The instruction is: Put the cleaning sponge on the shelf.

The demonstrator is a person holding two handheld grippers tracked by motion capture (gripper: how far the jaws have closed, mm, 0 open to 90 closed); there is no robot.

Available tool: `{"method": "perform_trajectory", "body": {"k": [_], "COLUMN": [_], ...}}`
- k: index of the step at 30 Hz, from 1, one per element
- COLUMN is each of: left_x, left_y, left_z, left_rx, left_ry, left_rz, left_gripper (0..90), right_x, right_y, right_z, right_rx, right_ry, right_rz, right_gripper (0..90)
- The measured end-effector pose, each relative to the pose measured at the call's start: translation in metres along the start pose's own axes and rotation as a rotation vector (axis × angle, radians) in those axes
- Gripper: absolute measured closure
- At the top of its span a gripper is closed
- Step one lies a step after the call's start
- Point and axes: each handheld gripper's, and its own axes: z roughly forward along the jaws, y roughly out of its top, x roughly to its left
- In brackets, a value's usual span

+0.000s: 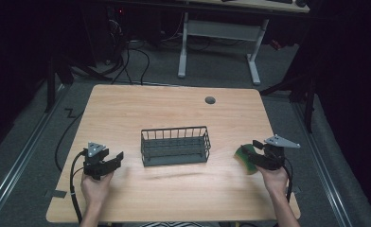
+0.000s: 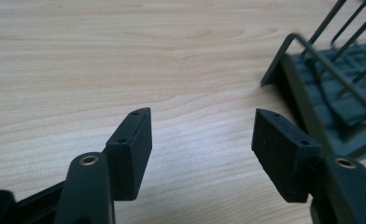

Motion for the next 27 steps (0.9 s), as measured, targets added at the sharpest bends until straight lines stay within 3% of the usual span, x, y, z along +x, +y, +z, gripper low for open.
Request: {"method": "perform_trajectory", "body": {"k": [9, 15, 27], "left_x": [0.004, 0.005, -0.001], "left_y": [-0.01, -0.015, -0.018], "left_z": [0.011, 0.015, 0.017], "left_rx": [0.046, 0.072, 0.079], "left_ry": [0.047, 0.062, 0.071], "left_rz": [0.024, 0.033, 0.062], "left_gripper": [36.6, 35.0, 31.6], "right_x": [-0.019, -0.02, -0.02], "right_y": [-0.022, -0.028, -0.032], "right_z": [0.006, 0.018, 0.035], "right_rx": [0.062, 0.102, 0.151], "right_ry": [-0.028, -0.042, -0.054], "right_rz": [0.017, 0.011, -0.004], "right_gripper": [27.9, 23.6, 22.0]}}
